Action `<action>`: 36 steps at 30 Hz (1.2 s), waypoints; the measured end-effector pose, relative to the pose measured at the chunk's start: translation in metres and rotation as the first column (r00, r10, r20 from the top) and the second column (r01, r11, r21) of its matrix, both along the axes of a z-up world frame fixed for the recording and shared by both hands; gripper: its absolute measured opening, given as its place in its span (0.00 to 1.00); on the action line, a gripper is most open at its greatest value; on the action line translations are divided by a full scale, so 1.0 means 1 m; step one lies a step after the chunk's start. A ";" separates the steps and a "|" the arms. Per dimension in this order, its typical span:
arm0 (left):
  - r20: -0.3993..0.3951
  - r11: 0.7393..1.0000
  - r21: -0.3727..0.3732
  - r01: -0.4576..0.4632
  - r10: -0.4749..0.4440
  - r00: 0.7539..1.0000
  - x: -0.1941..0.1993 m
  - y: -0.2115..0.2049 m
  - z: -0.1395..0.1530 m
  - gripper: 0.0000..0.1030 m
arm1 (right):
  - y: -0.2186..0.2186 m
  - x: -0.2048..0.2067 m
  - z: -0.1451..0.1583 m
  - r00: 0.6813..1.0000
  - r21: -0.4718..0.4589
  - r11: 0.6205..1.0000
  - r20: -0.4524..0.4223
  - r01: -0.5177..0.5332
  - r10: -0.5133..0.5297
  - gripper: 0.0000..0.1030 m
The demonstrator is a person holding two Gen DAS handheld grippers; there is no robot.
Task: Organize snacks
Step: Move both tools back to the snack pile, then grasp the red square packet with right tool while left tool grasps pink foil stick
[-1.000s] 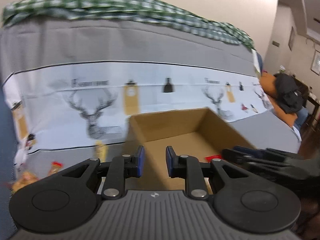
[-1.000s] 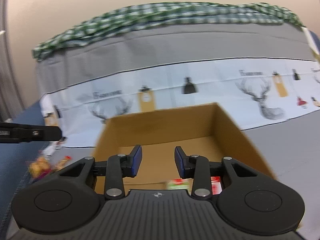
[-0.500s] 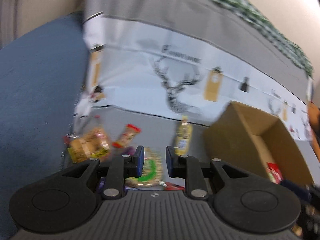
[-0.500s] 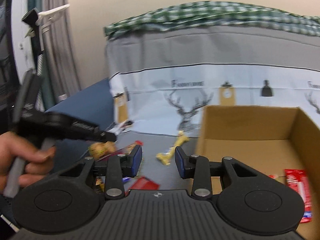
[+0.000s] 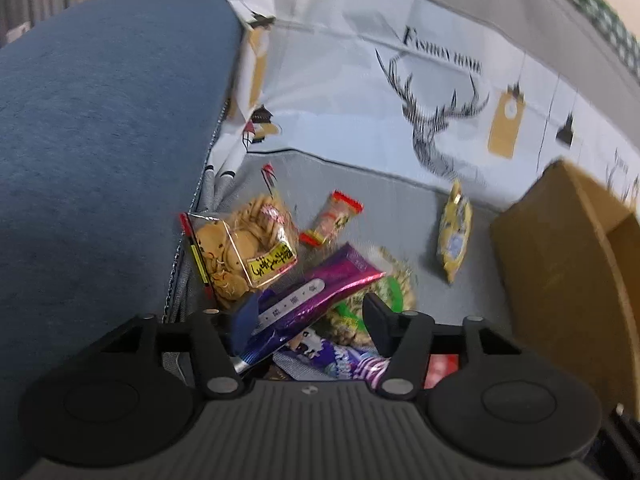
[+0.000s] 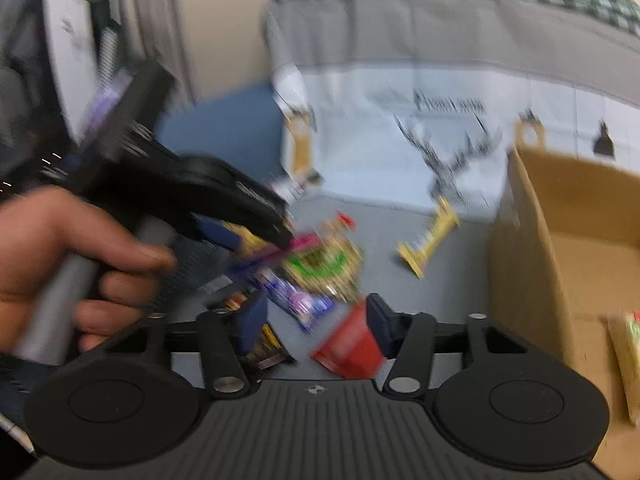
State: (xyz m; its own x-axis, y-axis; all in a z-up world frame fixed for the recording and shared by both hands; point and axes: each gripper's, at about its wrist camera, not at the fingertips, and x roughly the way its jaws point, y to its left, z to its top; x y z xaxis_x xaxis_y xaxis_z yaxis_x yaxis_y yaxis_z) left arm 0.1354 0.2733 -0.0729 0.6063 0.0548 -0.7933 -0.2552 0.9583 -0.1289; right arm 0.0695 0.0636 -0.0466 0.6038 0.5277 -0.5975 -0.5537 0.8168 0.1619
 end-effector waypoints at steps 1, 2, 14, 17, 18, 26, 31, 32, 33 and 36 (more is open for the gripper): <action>-0.008 1.000 0.019 0.006 -0.006 1.000 0.001 -0.002 -0.003 0.62 | 0.001 0.004 -0.004 1.000 -0.007 1.000 -0.017 0.020 -0.020 0.59; -0.014 0.999 0.031 0.012 -0.011 1.000 0.001 -0.002 -0.006 0.62 | 0.002 0.009 -0.009 0.999 -0.007 0.999 -0.032 0.033 -0.033 0.61; -0.027 0.998 0.057 -0.003 0.005 1.000 -0.001 -0.001 -0.009 0.21 | 0.010 0.054 -0.063 0.967 -0.079 0.988 -0.211 0.130 -0.144 0.78; -0.018 0.999 0.044 -0.011 0.012 1.000 -0.003 0.000 -0.004 0.07 | 0.014 0.058 -0.072 0.964 -0.106 0.986 -0.217 0.131 -0.151 0.83; -0.012 0.999 0.039 -0.020 0.020 1.000 -0.004 0.001 -0.002 0.00 | 0.017 0.057 -0.072 0.968 -0.117 0.985 -0.205 0.124 -0.147 0.84; 0.074 0.995 -0.073 -0.067 0.072 0.995 -0.023 0.006 0.021 0.00 | 0.024 0.053 -0.071 0.987 -0.184 0.980 -0.122 0.081 -0.105 0.50; 0.077 0.977 -0.196 -0.080 0.096 0.992 -0.032 0.013 0.024 0.00 | 0.012 0.054 -0.067 0.987 -0.166 0.984 -0.136 0.061 -0.084 0.43; 0.068 0.971 -0.225 -0.085 0.103 0.992 -0.033 0.015 0.022 0.00 | 0.011 0.053 -0.066 0.988 -0.162 0.985 -0.134 0.059 -0.081 0.43; 0.050 0.959 -0.265 -0.095 0.112 0.992 -0.034 0.018 0.020 0.00 | 0.009 0.052 -0.064 0.988 -0.157 0.986 -0.133 0.055 -0.076 0.43; 0.019 0.936 -0.328 -0.128 0.142 0.990 -0.038 0.027 0.014 0.00 | 0.006 0.046 -0.054 0.989 -0.132 0.991 -0.138 0.030 -0.048 0.43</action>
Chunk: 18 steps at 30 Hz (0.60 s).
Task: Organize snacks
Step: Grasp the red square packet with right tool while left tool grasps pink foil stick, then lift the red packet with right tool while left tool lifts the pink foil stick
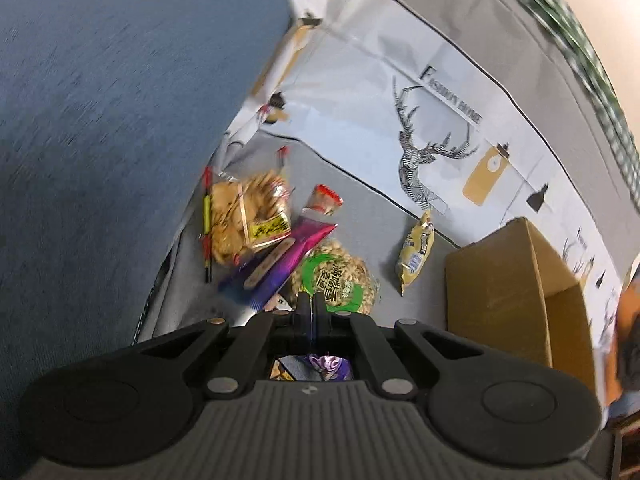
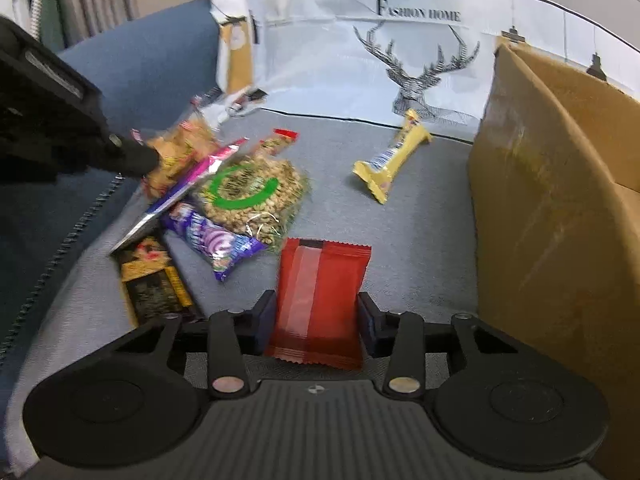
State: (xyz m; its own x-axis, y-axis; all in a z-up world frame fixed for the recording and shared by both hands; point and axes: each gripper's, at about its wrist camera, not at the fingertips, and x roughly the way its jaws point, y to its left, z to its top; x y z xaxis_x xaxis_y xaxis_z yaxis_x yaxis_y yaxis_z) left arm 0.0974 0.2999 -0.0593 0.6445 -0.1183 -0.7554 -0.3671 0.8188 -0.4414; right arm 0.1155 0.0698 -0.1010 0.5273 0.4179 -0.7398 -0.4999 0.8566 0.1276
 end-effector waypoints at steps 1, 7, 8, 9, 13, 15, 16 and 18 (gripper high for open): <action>-0.003 1.000 -0.008 0.001 -0.001 1.000 0.000 0.001 0.000 0.00 | -0.001 -0.003 0.003 1.000 0.003 1.000 -0.001 -0.016 0.016 0.43; -0.042 0.964 0.262 0.048 -0.039 0.998 0.013 -0.017 0.001 0.24 | -0.002 -0.016 0.003 0.995 -0.011 0.997 -0.067 -0.072 0.072 0.43; -0.055 0.951 0.301 0.074 -0.061 0.997 0.018 -0.023 -0.002 0.30 | 0.000 -0.018 0.002 0.995 -0.022 0.997 -0.069 -0.079 0.078 0.44; -0.068 0.940 0.327 0.093 -0.075 0.995 0.021 -0.026 -0.006 0.33 | 0.001 -0.020 0.001 0.994 -0.033 0.996 -0.067 -0.084 0.081 0.44; -0.126 0.894 0.428 0.133 -0.087 0.988 0.034 -0.034 -0.023 0.34 | 0.004 -0.022 -0.004 0.993 -0.068 0.993 -0.072 -0.096 0.091 0.48; -0.144 0.889 0.435 0.142 -0.086 0.986 0.036 -0.033 -0.029 0.30 | 0.005 -0.021 -0.008 0.993 -0.074 0.993 -0.082 -0.096 0.090 0.51; -0.146 0.889 0.435 0.143 -0.087 0.985 0.037 -0.033 -0.030 0.22 | 0.005 -0.022 -0.009 0.993 -0.077 0.992 -0.076 -0.099 0.093 0.52; -0.140 0.892 0.431 0.134 -0.081 0.987 0.036 -0.031 -0.030 0.11 | 0.007 -0.023 -0.009 0.993 -0.091 0.990 -0.058 -0.108 0.103 0.52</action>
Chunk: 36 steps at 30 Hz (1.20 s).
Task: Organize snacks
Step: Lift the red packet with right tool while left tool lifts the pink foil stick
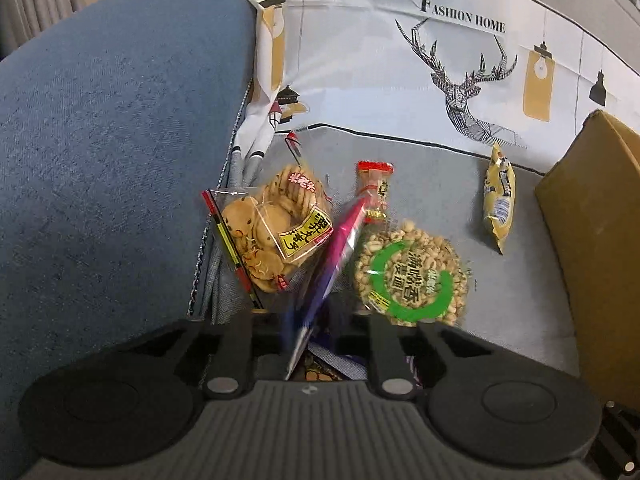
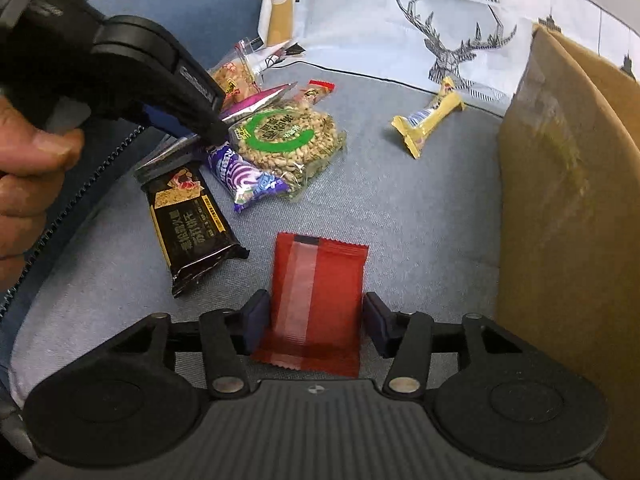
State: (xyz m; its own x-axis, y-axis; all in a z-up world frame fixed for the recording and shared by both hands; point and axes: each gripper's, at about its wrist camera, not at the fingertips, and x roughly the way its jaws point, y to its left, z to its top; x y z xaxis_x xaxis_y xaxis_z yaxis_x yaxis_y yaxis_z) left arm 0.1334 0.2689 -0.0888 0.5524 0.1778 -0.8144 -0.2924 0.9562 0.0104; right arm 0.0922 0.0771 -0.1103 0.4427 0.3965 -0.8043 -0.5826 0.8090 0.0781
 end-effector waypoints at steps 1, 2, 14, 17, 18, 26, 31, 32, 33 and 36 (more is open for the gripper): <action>0.012 1.000 -0.020 -0.003 0.004 1.000 -0.002 0.001 0.002 0.09 | 0.000 0.000 0.000 1.000 -0.001 1.000 0.004 -0.001 0.001 0.51; 0.025 0.999 -0.043 -0.007 0.008 1.000 -0.004 0.002 0.007 0.07 | 0.000 0.001 0.000 1.000 0.001 1.000 0.005 0.000 0.000 0.48; 0.073 0.922 -0.381 -0.068 0.103 0.992 -0.049 0.001 0.044 0.04 | -0.016 -0.006 0.027 0.998 0.068 0.997 -0.059 0.024 -0.020 0.43; 0.020 0.870 -0.482 -0.107 0.132 0.991 -0.067 0.005 0.039 0.04 | -0.023 -0.015 0.044 0.994 0.075 0.997 -0.109 -0.006 0.014 0.43; 0.000 0.854 -0.507 -0.118 0.137 0.991 -0.072 0.007 0.035 0.04 | -0.025 -0.021 0.049 0.994 0.074 0.997 -0.106 -0.024 0.032 0.43; -0.150 0.902 -0.387 -0.190 0.141 0.979 -0.067 0.001 0.006 0.12 | -0.039 -0.042 0.026 0.993 0.050 0.998 -0.118 -0.025 0.031 0.43; -0.137 0.926 -0.343 -0.160 0.120 0.983 -0.062 -0.006 0.010 0.14 | -0.032 -0.038 0.013 0.994 0.006 0.999 -0.100 -0.052 0.052 0.44; -0.128 0.929 -0.335 -0.157 0.120 0.984 -0.062 -0.007 0.011 0.18 | -0.031 -0.037 0.011 0.993 0.002 0.999 -0.105 -0.052 0.052 0.45; -0.121 0.932 -0.330 -0.152 0.118 0.986 -0.061 -0.009 0.012 0.20 | -0.030 -0.038 0.010 0.993 0.000 0.999 -0.102 -0.053 0.053 0.45; -0.078 0.938 -0.321 -0.132 0.113 0.991 -0.058 -0.012 0.021 0.29 | -0.027 -0.042 0.011 0.994 -0.012 0.997 -0.085 -0.074 0.073 0.47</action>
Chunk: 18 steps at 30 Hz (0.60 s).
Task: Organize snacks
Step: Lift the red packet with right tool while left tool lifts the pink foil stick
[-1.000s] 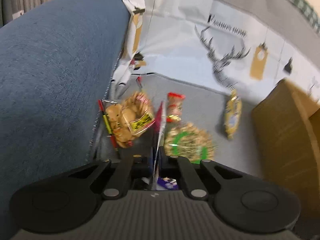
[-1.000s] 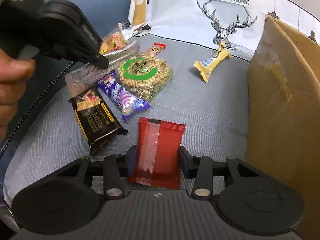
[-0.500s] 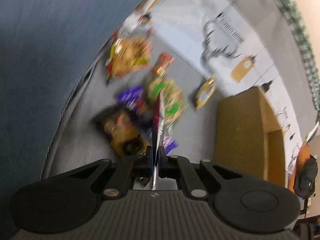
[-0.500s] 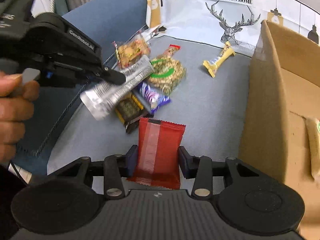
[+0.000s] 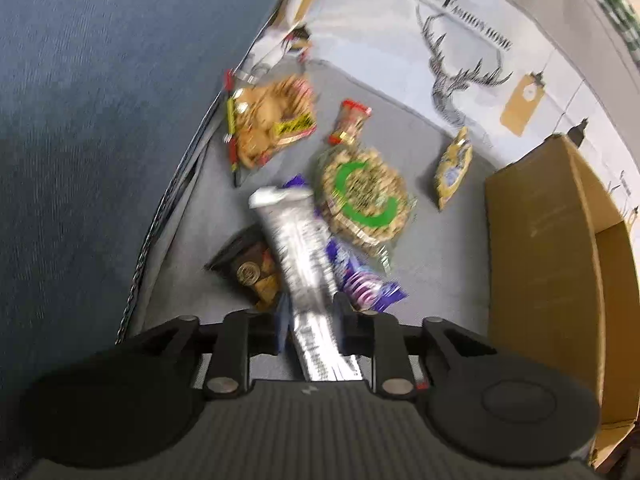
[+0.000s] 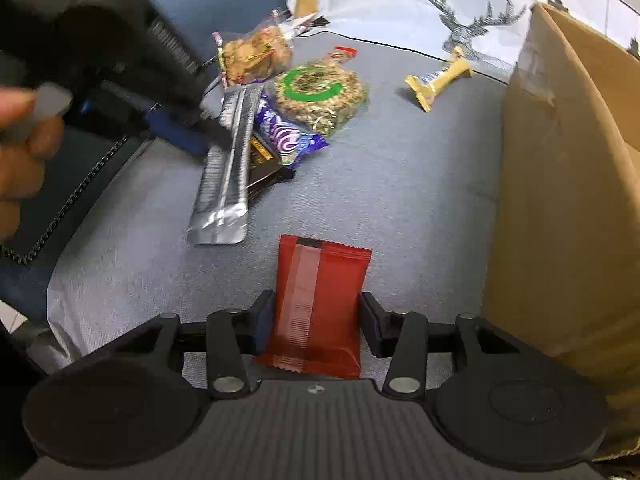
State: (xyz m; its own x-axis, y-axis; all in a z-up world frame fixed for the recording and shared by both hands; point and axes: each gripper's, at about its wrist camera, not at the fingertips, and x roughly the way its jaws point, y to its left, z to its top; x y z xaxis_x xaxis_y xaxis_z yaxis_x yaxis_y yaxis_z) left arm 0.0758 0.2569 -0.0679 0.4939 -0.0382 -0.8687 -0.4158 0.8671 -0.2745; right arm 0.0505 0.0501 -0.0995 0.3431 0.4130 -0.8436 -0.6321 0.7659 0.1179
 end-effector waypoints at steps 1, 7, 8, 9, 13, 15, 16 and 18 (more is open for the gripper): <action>0.008 1.000 0.003 -0.001 0.001 1.000 0.000 -0.001 0.002 0.31 | 0.001 -0.001 0.000 1.000 -0.006 1.000 0.007 -0.003 0.003 0.47; -0.043 0.999 0.046 -0.023 0.025 0.999 0.009 -0.009 -0.008 0.36 | 0.001 -0.001 0.000 1.000 -0.008 1.000 0.010 -0.008 0.008 0.47; -0.052 0.998 0.055 -0.027 0.030 0.998 0.011 -0.010 -0.009 0.38 | 0.002 -0.001 0.000 1.000 -0.009 1.000 0.010 -0.009 0.009 0.47; -0.052 0.997 0.063 -0.032 0.036 0.998 0.013 -0.011 -0.010 0.41 | 0.001 -0.001 0.000 1.000 -0.010 1.000 0.012 -0.012 0.012 0.47; -0.049 0.993 0.113 -0.023 0.029 0.998 0.020 -0.017 -0.011 0.52 | 0.001 -0.001 -0.001 1.000 -0.013 1.000 0.016 -0.018 0.018 0.48; -0.052 0.989 0.148 -0.007 0.014 0.999 0.023 -0.022 -0.012 0.53 | 0.001 -0.001 -0.001 1.000 -0.013 1.000 0.016 -0.017 0.018 0.48; -0.055 0.985 0.170 0.008 0.001 0.998 0.025 -0.025 -0.013 0.53 | 0.001 -0.001 -0.001 1.000 -0.013 1.000 0.016 -0.017 0.017 0.48; -0.062 0.978 0.205 0.037 -0.025 0.998 0.028 -0.030 -0.014 0.53 | 0.001 -0.001 -0.001 1.000 -0.013 1.000 0.017 -0.018 0.018 0.49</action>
State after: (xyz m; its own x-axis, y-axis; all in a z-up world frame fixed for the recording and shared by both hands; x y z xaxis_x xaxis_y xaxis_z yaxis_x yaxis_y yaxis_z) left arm 0.1035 0.2270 -0.0814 0.4434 0.1302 -0.8868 -0.3980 0.9151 -0.0646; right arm 0.0493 0.0513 -0.1004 0.3501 0.4084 -0.8430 -0.6475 0.7558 0.0973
